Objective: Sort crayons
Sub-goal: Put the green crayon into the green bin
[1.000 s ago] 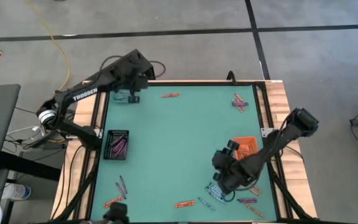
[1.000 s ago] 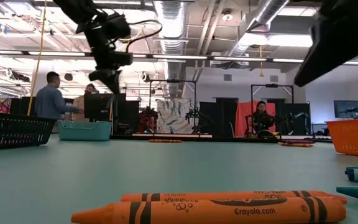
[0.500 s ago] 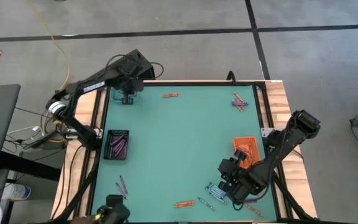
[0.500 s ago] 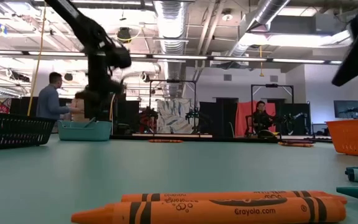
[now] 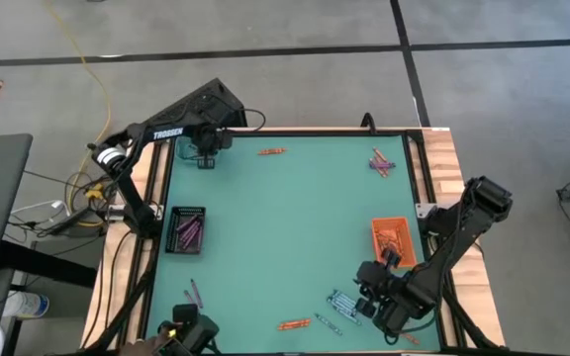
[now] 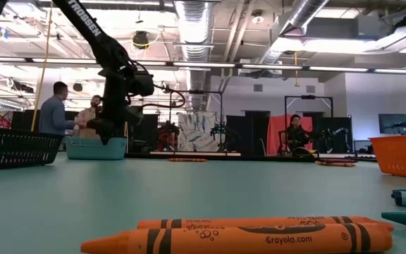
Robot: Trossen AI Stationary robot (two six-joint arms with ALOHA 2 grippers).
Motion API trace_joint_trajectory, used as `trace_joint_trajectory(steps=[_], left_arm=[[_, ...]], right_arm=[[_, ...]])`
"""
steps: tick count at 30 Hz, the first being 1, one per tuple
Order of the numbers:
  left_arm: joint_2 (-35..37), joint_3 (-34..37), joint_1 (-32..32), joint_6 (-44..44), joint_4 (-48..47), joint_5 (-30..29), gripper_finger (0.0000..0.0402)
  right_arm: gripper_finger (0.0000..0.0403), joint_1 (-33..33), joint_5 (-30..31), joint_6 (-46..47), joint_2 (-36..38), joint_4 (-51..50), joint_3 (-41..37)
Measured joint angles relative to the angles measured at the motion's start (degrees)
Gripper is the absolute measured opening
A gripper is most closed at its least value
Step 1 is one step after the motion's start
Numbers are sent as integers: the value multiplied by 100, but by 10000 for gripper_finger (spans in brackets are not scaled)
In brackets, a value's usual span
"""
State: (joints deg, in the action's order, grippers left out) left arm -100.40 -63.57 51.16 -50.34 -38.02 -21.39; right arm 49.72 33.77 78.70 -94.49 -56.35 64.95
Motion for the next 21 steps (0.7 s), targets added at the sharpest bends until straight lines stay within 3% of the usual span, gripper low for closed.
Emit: trace_joint_trajectory(steps=[7, 12, 16, 21], left_arm=[[0, -10, 0, 205, -147, 117, 52], [65, -48, -13, 356, -215, 201, 57], [317, -50, -20, 470, -178, 319, 84], [757, -50, -34, 744, -149, 476, 133]], right_arm=[[159, -81, -653, -564, -525, 676, 0], [159, -66, -624, -1220, -814, 1384, 96], [159, -16, -316, -1780, -864, 1993, 218], [159, -6, -410, -2666, -1070, 3231, 233]])
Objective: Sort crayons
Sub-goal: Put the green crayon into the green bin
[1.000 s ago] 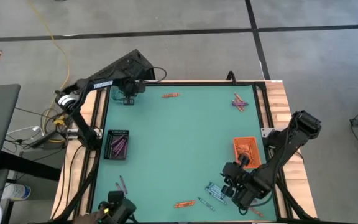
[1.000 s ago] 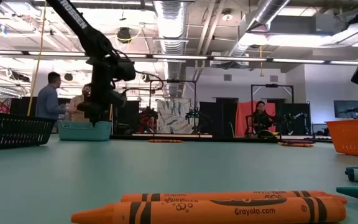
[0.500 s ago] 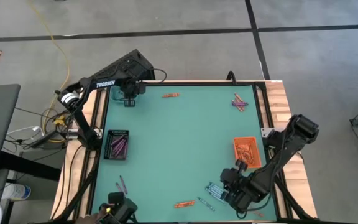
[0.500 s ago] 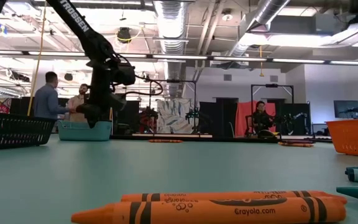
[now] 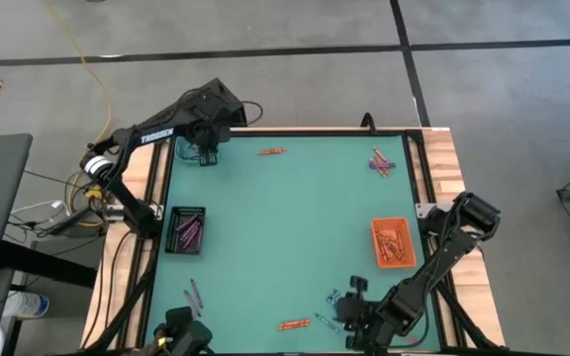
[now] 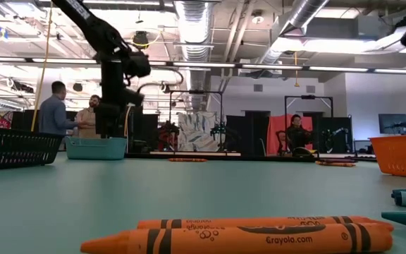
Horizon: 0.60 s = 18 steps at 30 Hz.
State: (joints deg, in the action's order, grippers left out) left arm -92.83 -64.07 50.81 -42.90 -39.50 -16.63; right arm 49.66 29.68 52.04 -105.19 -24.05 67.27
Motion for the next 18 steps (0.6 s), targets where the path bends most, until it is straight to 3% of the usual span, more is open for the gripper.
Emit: trace_joint_trajectory(steps=[7, 18], left_arm=[[678, -2, -286, 613, -70, 639, 164], [1281, -4, -1730, 1217, -219, 993, 165]], right_arm=[[159, -58, -393, -151, -794, 72, 686], [126, 53, -570, 462, -2271, -2633, 2947]])
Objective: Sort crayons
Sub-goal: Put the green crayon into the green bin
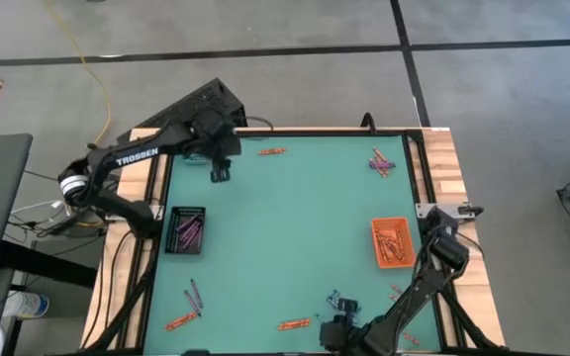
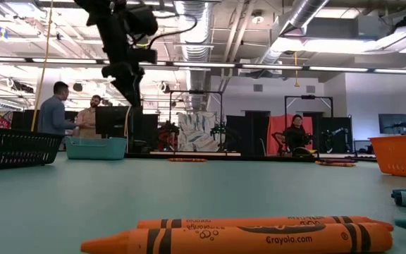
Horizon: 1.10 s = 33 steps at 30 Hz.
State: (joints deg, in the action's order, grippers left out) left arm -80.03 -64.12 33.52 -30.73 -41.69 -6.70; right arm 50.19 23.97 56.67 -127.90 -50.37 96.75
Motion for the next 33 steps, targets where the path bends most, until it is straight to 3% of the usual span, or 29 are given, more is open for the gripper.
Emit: trace_joint_trajectory(steps=[8, 14, 19, 26, 33], left_arm=[[26, 0, -1265, 104, 53, -552, 165], [26, 0, -1953, 153, 126, -825, 165], [26, 0, -2401, 290, 285, -829, 165], [26, 0, -2949, 526, 593, -421, 165], [26, 0, -3563, 578, 1189, -231, 165]], right_arm=[[100, 15, -295, 580, -413, -514, 512], [48, 74, -331, 842, -389, -651, 492], [6, 62, -480, 809, -382, -668, 488], [3, -2, -596, 618, -403, -843, 641], [1, 5, -367, 478, -447, -1941, 1360]])
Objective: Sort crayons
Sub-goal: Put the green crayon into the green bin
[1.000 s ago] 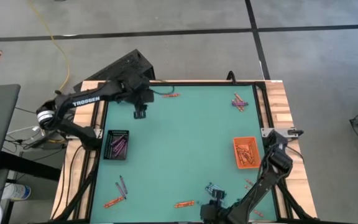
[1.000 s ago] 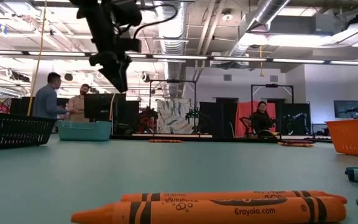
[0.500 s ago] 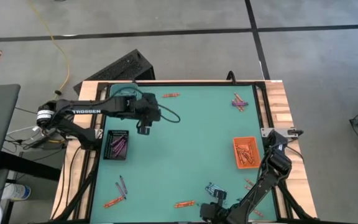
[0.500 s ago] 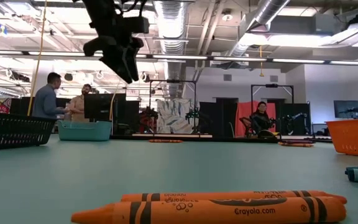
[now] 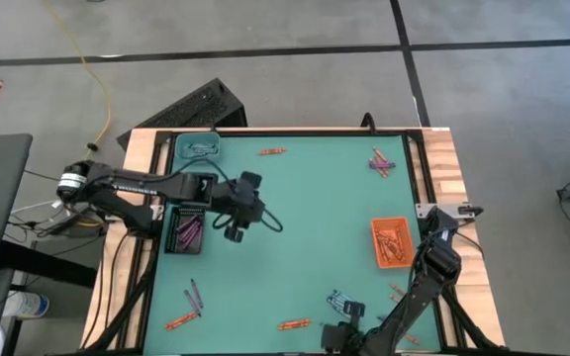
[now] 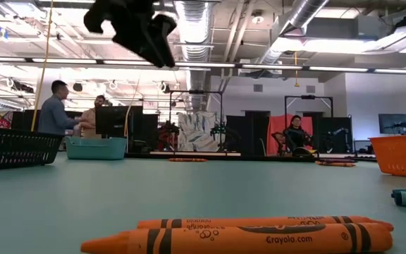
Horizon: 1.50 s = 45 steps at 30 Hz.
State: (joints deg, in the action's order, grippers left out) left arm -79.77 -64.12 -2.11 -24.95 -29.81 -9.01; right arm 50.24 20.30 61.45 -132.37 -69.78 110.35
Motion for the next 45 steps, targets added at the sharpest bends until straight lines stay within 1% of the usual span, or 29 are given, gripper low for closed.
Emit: trace_joint_trajectory(steps=[3, 6, 11, 14, 17, 25, 28, 31, 34, 37, 41, 45], left_arm=[[0, 5, -235, 1, 315, 249, 165], [0, 120, -483, -42, 829, 400, 164], [0, 487, -840, -480, 1692, 442, 164], [0, 774, -950, -613, 2223, 604, 164], [0, 1153, -981, -584, 3124, 776, 164], [0, 2321, -983, -404, 6343, 1072, 164], [0, 2573, -982, -195, 7141, 1377, 164], [0, 2608, -983, 56, 7385, 1698, 164], [0, 2608, -985, 262, 7520, 1950, 164], [0, 2608, -1011, 472, 7733, 1964, 164], [0, 2608, -1077, 540, 8062, 1956, 164], [0, 2608, -1118, 632, 8279, 1801, 164]], right_arm=[[1, 27, 342, 55, 10, -495, 274], [1, 27, 766, 204, 9, -879, 537], [0, 84, 1511, 438, 15, -1467, 925], [0, 132, 1971, 604, 16, -1830, 1127], [0, 157, 2509, 737, 21, -2037, 1241], [0, 106, 3803, 414, 172, -2026, 1272], [0, 64, 4234, 215, 284, -2022, 1272], [0, -19, 4640, 10, 416, -2026, 1276], [0, -136, 4893, -256, 503, -2019, 1276], [0, -259, 5075, -544, 581, -1933, 1276], [0, -449, 5299, -1001, 636, -1712, 1276], [0, -634, 5515, -1490, 666, -1515, 1349]])
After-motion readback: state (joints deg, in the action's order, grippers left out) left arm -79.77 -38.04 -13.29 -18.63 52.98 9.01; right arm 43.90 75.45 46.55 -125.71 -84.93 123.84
